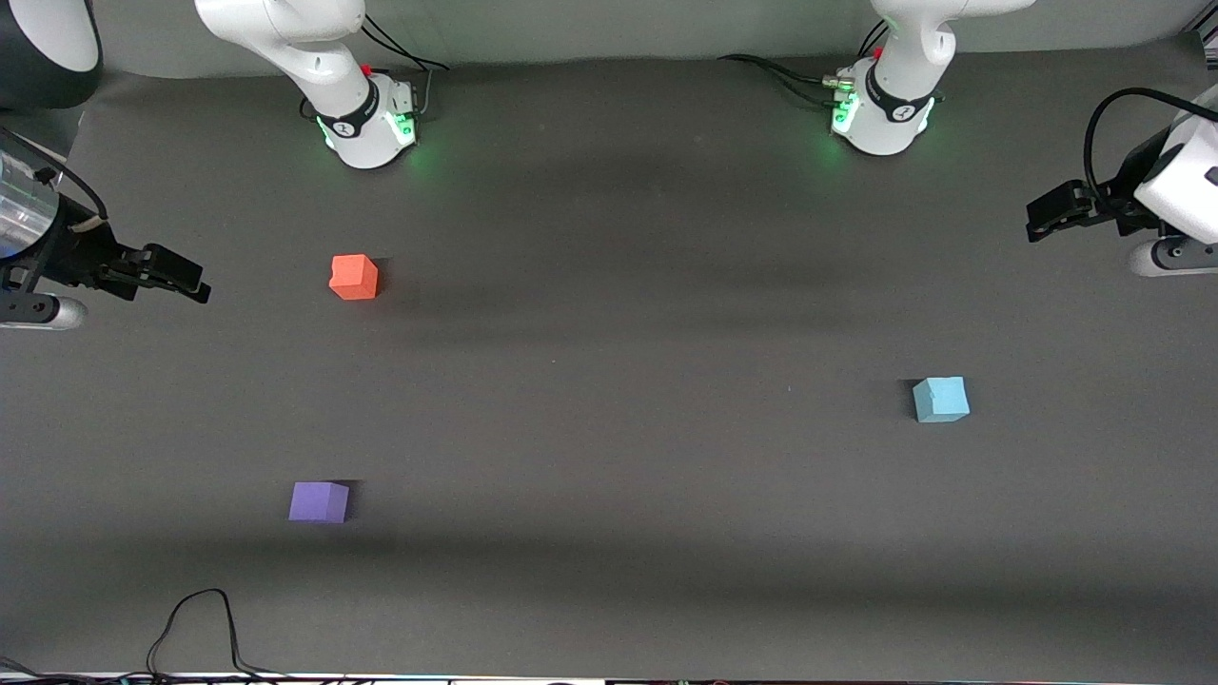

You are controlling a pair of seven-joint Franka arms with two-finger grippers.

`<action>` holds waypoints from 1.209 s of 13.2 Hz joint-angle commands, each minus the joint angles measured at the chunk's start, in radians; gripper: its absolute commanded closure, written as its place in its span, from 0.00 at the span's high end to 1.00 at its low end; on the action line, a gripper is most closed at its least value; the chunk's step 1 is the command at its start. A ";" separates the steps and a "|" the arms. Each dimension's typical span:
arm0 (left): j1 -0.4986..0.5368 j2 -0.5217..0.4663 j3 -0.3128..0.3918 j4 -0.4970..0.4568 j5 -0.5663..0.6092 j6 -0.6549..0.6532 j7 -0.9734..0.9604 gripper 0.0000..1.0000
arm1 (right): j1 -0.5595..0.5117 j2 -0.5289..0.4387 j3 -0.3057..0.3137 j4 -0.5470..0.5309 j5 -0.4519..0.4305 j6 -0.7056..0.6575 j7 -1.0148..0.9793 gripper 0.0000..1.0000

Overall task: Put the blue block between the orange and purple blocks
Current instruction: 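Move the left gripper down over the light-blue cube, then close the left gripper on the light-blue cube and lift it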

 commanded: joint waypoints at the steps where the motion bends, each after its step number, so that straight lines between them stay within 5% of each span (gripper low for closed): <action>1: 0.002 -0.012 0.018 -0.037 -0.011 0.005 0.021 1.00 | 0.006 0.005 -0.009 -0.005 0.016 0.004 -0.019 1.00; 3: 0.007 0.010 0.021 -0.114 -0.008 0.055 0.021 1.00 | 0.006 0.010 -0.009 -0.006 0.016 0.018 -0.020 1.00; 7: 0.013 0.079 0.023 -0.379 0.012 0.374 0.024 1.00 | 0.006 0.022 -0.009 -0.009 0.016 0.035 -0.017 1.00; 12: 0.013 0.355 0.023 -0.409 0.013 0.678 0.026 1.00 | 0.006 0.031 -0.009 -0.014 0.018 0.041 -0.016 1.00; 16: 0.016 0.464 0.023 -0.407 0.082 0.829 0.064 1.00 | 0.006 0.033 -0.009 -0.018 0.018 0.044 -0.013 1.00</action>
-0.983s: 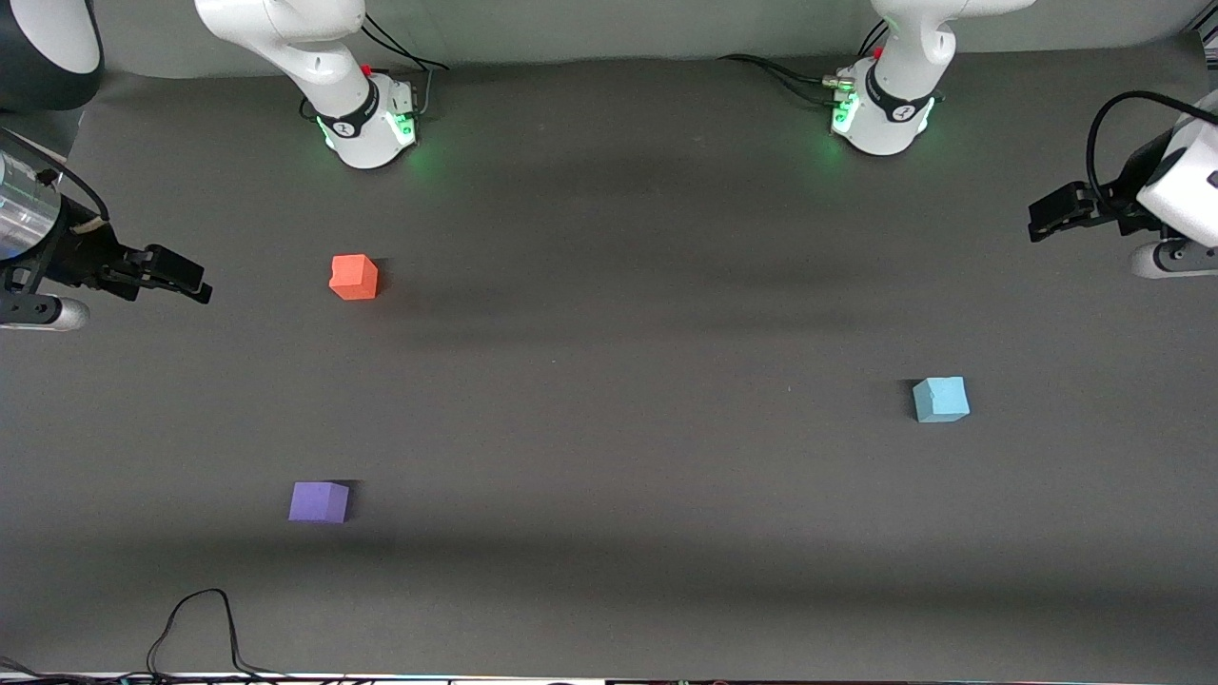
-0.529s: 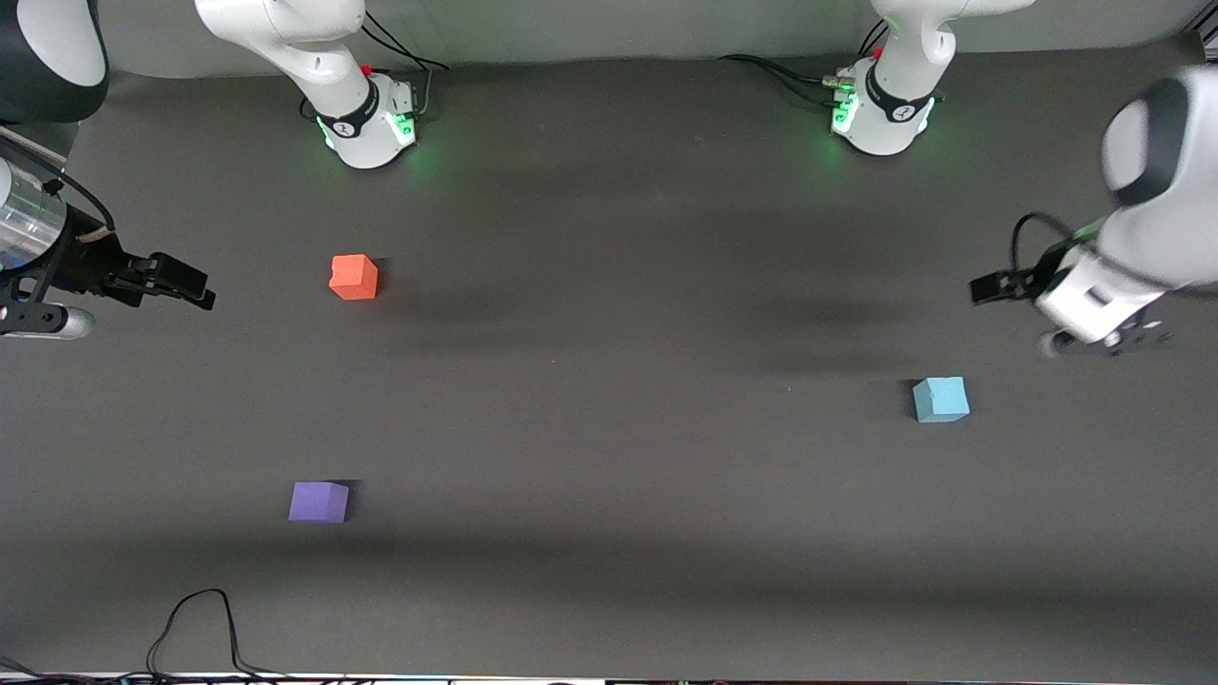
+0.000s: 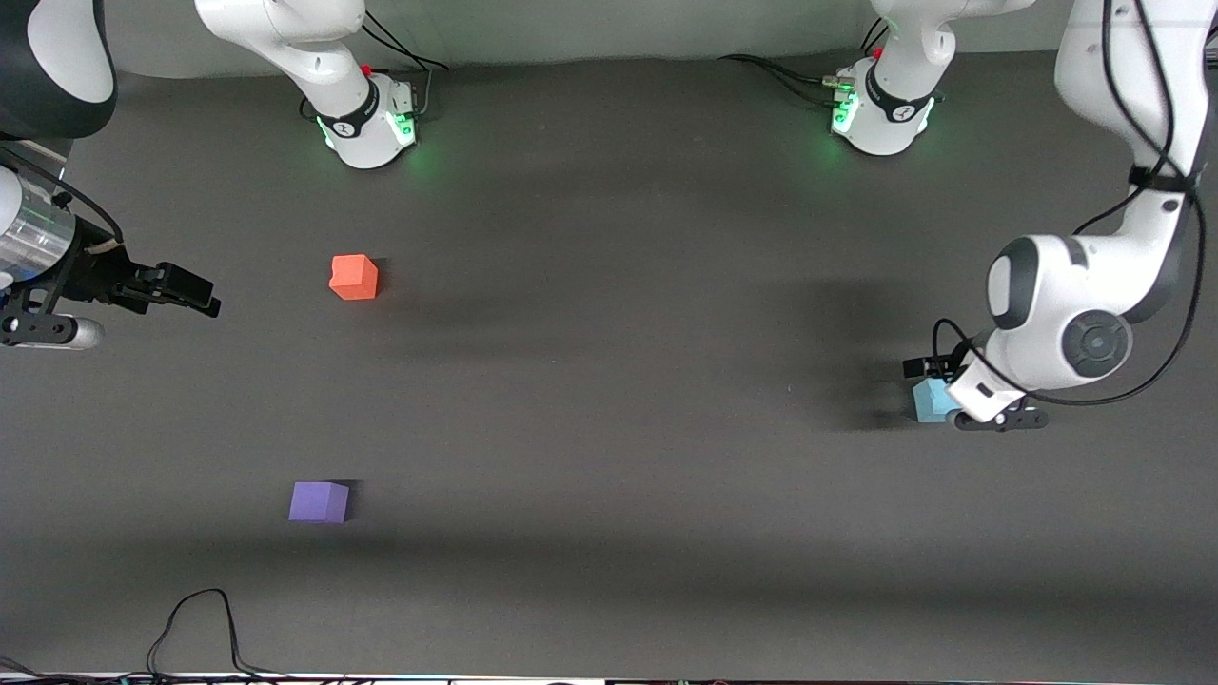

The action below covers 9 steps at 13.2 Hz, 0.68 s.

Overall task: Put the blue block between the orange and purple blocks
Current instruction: 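Close the left gripper on the light-blue cube and lift it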

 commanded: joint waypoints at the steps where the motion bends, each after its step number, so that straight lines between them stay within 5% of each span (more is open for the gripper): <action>1: 0.010 0.033 -0.002 0.008 0.048 0.051 0.036 1.00 | 0.004 -0.005 -0.008 -0.015 0.016 0.016 -0.014 1.00; 9: 0.028 0.099 0.000 0.016 0.064 0.139 0.042 0.97 | 0.004 -0.007 -0.010 -0.018 0.016 0.016 -0.016 1.00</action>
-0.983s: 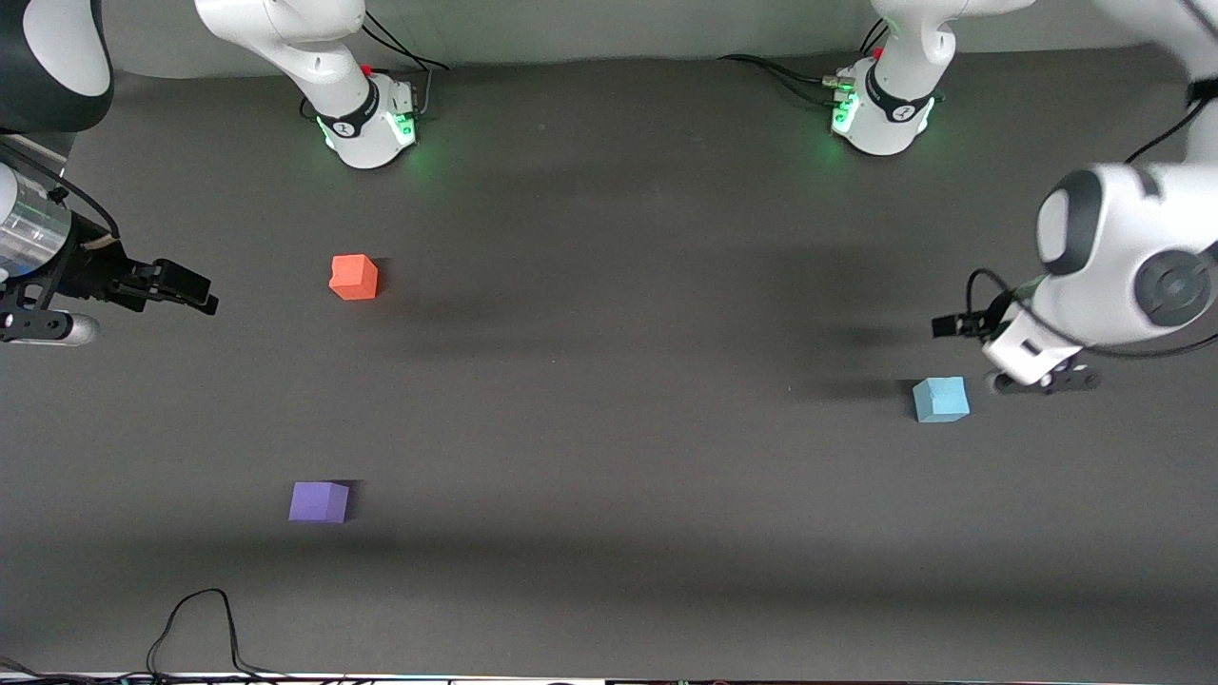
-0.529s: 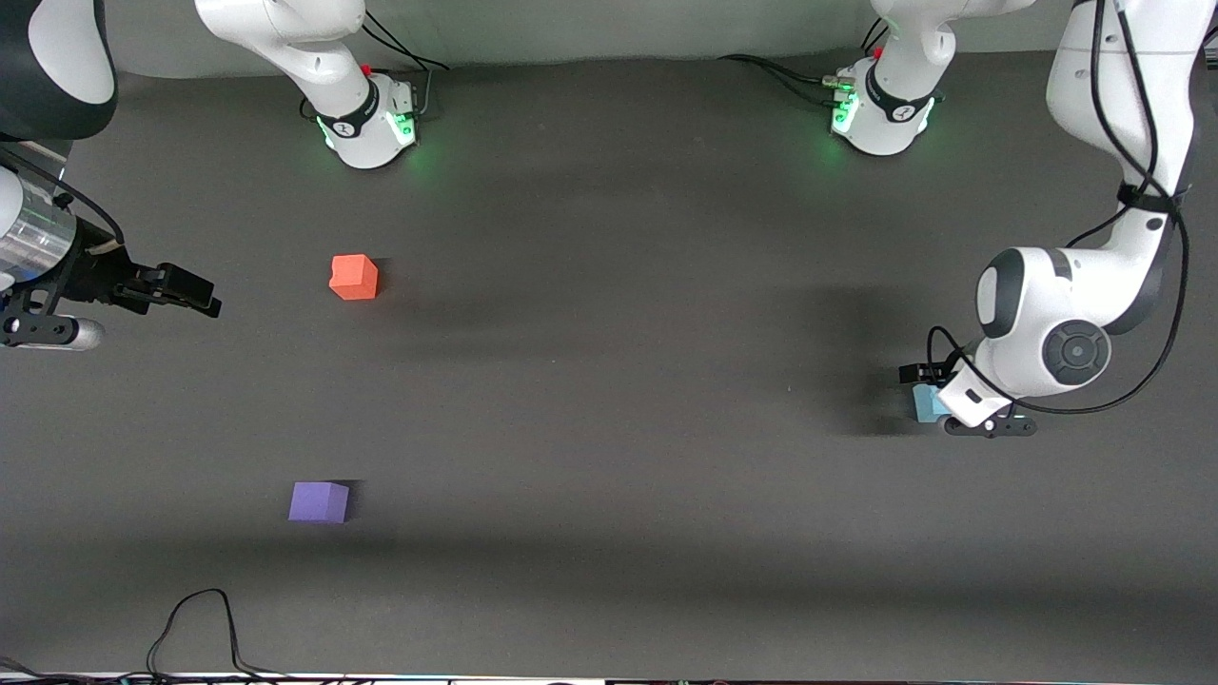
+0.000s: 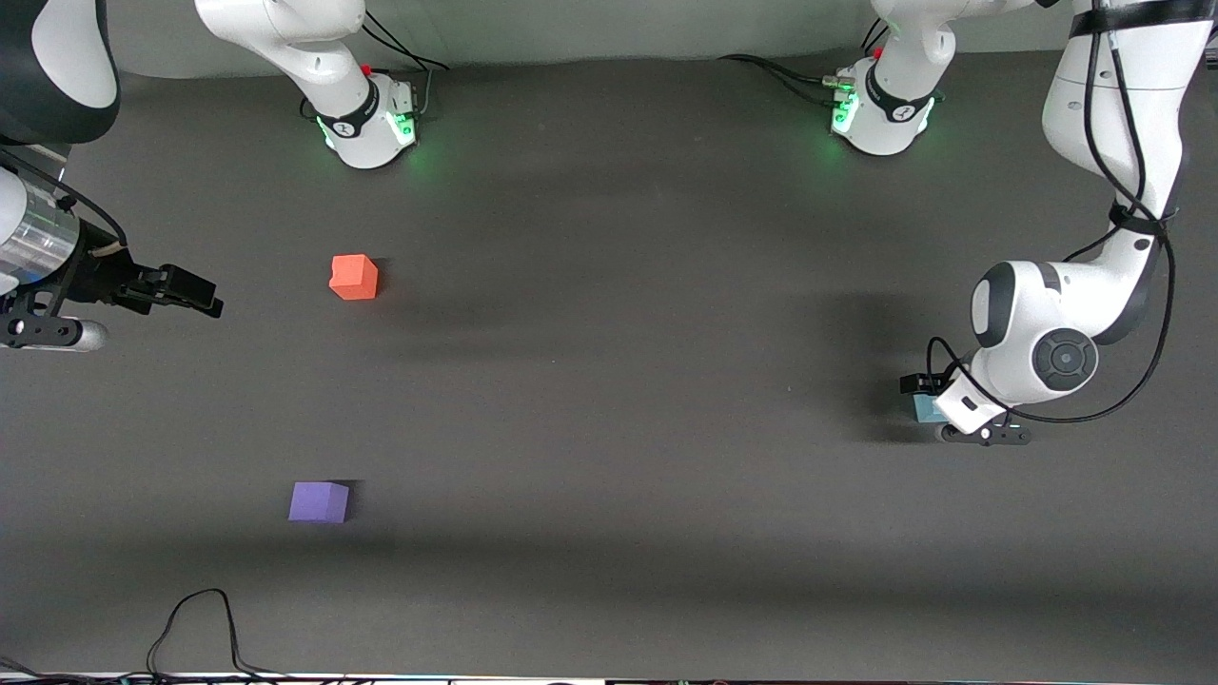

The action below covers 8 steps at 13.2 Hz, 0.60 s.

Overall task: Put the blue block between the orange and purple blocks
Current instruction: 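Close the left gripper on the light-blue cube and lift it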

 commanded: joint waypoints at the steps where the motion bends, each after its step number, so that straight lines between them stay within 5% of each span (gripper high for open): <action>1: 0.009 0.009 -0.002 0.016 0.015 0.017 0.021 0.49 | 0.004 -0.006 -0.008 -0.009 0.016 0.014 -0.016 1.00; 2: 0.009 0.009 -0.002 0.016 0.015 0.017 0.024 0.22 | 0.004 -0.006 -0.008 -0.007 0.018 0.016 -0.016 1.00; 8: 0.024 -0.065 -0.002 0.012 0.013 -0.027 0.047 0.25 | 0.004 -0.006 -0.008 -0.009 0.016 0.020 -0.016 1.00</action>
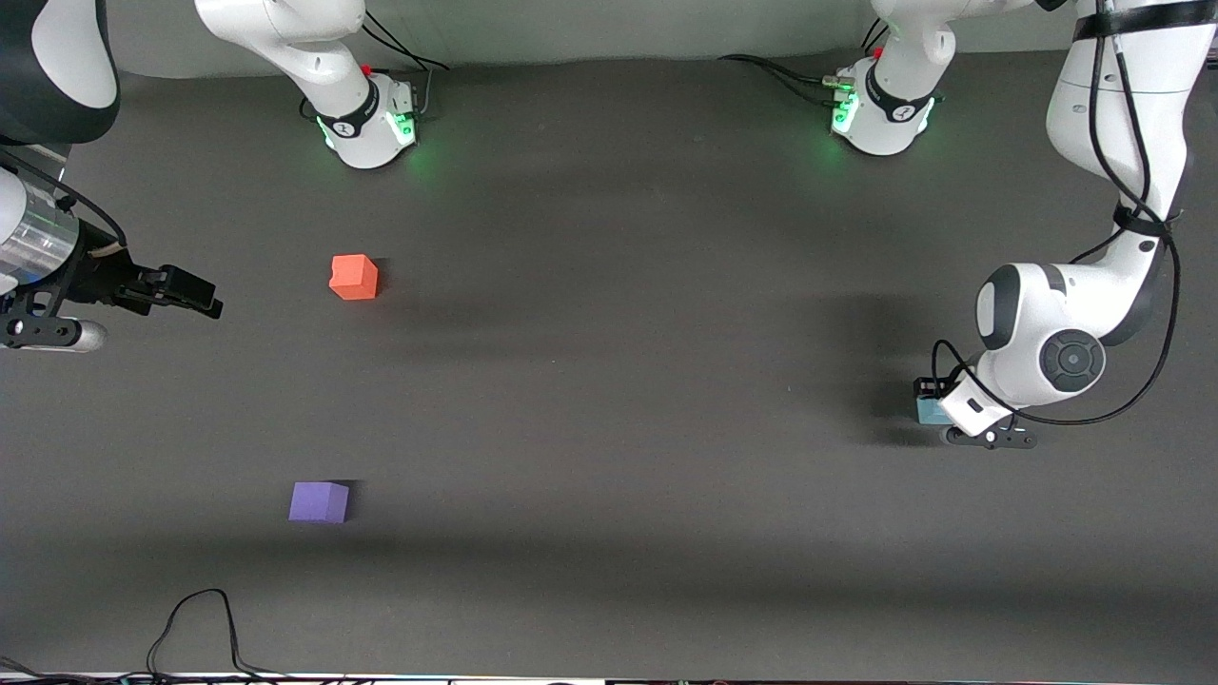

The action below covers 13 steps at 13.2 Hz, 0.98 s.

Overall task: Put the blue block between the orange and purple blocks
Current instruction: 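Close the left gripper on the light-blue cube and lift it, then carry the blue cube with the left gripper toward the table middle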

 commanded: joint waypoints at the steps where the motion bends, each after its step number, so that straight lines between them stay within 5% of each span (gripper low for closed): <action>1: 0.007 -0.127 -0.004 -0.004 0.010 -0.120 0.000 0.25 | 0.004 -0.006 -0.008 -0.009 0.016 0.014 -0.016 1.00; 8: 0.000 -0.674 -0.007 0.027 -0.022 -0.772 -0.014 0.30 | 0.006 -0.001 -0.009 -0.009 0.016 0.022 -0.014 1.00; 13: -0.012 -0.733 -0.037 0.119 -0.118 -0.918 -0.057 0.29 | 0.004 0.002 -0.009 -0.021 0.016 0.040 -0.017 1.00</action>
